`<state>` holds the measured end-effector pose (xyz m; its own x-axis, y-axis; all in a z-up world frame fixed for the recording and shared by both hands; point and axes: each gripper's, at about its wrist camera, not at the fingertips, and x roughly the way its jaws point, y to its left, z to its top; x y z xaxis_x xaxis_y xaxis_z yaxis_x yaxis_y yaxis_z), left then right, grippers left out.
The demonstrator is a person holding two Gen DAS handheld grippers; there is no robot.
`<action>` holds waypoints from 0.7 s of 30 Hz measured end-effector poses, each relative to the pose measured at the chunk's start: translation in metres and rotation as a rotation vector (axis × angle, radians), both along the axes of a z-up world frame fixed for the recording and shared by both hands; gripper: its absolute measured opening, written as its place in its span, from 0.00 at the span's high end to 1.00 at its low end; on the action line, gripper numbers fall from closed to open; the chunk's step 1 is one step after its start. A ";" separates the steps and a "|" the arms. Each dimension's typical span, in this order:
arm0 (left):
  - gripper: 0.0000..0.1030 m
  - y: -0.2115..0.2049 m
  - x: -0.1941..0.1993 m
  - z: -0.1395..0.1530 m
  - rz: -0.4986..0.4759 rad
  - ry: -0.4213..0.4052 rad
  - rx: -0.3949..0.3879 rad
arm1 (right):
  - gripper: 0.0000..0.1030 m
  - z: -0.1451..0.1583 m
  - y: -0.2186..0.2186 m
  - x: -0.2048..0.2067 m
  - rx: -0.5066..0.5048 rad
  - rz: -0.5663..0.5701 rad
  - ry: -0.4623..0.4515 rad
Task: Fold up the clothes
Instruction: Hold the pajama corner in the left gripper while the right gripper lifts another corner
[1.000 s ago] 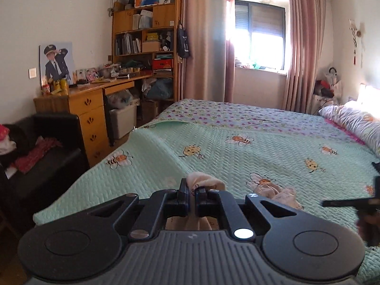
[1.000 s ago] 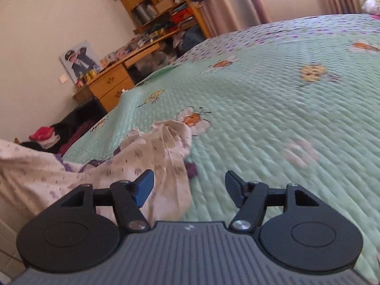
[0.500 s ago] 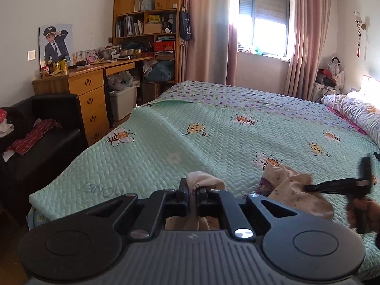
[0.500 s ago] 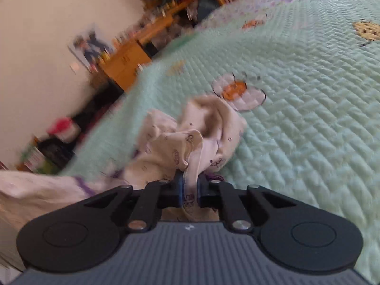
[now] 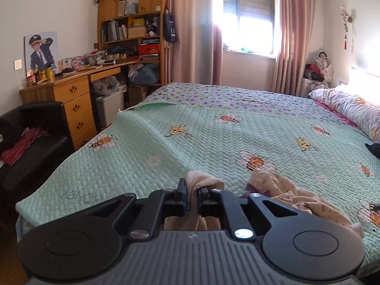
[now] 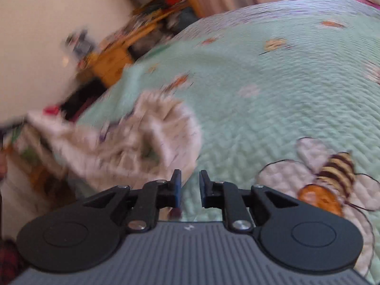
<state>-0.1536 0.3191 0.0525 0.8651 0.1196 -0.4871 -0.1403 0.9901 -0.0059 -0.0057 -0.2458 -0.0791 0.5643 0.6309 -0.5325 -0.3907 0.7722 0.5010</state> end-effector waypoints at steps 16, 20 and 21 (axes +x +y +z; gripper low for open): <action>0.91 -0.024 0.031 -0.034 -0.046 0.101 0.031 | 0.43 0.006 0.303 0.151 -0.289 0.332 -0.187; 0.91 -0.026 0.038 -0.040 -0.057 0.109 0.028 | 0.49 -0.031 0.328 0.167 -0.388 0.305 -0.077; 0.91 -0.028 0.039 -0.042 -0.056 0.112 0.029 | 0.72 -0.038 0.329 0.165 -0.389 0.322 -0.065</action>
